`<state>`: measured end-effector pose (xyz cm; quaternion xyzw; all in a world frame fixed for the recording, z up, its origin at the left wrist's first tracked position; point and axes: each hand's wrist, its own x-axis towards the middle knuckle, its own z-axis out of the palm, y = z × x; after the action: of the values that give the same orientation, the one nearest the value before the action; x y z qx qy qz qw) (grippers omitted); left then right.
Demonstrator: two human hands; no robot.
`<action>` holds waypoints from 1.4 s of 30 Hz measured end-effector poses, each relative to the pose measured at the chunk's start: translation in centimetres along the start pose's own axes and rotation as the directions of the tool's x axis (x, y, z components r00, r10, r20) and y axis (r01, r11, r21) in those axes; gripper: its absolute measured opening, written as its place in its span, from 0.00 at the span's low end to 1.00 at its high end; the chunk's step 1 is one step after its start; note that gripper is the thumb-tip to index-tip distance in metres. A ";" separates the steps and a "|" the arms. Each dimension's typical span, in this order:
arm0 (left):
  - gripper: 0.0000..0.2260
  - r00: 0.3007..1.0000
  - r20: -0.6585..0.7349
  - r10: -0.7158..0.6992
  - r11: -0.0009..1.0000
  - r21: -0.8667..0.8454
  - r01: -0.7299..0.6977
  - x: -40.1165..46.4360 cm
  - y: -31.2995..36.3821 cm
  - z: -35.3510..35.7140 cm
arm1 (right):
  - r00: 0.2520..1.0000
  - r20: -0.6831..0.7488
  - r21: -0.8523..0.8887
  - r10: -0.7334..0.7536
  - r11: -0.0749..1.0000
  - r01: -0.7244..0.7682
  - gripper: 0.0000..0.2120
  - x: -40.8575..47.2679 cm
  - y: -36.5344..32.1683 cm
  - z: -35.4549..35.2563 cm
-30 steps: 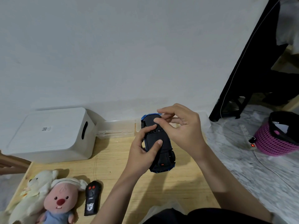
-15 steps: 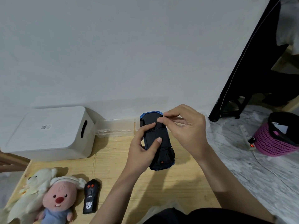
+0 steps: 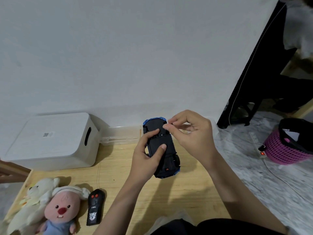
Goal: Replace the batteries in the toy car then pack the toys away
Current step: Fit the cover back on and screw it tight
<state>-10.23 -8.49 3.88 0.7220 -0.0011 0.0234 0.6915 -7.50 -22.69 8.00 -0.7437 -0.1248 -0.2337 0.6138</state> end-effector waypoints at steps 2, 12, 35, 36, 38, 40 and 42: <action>0.17 1.000 0.003 -0.004 1.000 -0.012 0.004 0.0 0.0 0.0 | 0.998 -0.015 0.044 0.067 0.997 -0.066 0.11 -0.1 -0.3 0.2; 0.17 1.000 0.001 -0.007 0.999 -0.033 0.007 0.0 -0.5 -0.3 | 0.991 -0.095 -0.063 0.092 0.993 -0.098 0.16 -0.6 0.8 -0.5; 0.17 0.978 0.016 -0.207 0.978 0.028 0.207 -1.2 -7.1 -1.9 | 0.672 0.037 -0.829 0.740 0.398 -0.393 0.09 -10.1 13.0 -2.2; 0.17 0.977 0.019 -0.212 0.977 0.027 0.212 -1.2 -7.2 -2.0 | 0.662 0.030 -0.838 0.749 0.379 -0.392 0.09 -10.3 13.3 -2.2; 0.17 0.974 0.022 -0.224 0.974 0.025 0.223 -1.2 -7.4 -2.0 | 0.648 0.014 -0.849 0.761 0.351 -0.394 0.08 -10.6 13.6 -2.1; 0.17 0.972 0.023 -0.236 0.972 0.021 0.235 -1.1 -7.4 -1.9 | 0.644 -0.002 -0.852 0.765 0.337 -0.402 0.08 -10.8 13.8 -1.9; 0.17 0.969 0.025 -0.245 0.969 0.019 0.245 -1.0 -7.4 -1.9 | 0.645 -0.014 -0.848 0.764 0.332 -0.412 0.08 -10.9 14.0 -1.9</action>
<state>-11.08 -6.28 -3.51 0.7224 0.0786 -0.0720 0.6832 -10.64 -26.44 -9.13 -0.9532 0.1588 0.1357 0.2187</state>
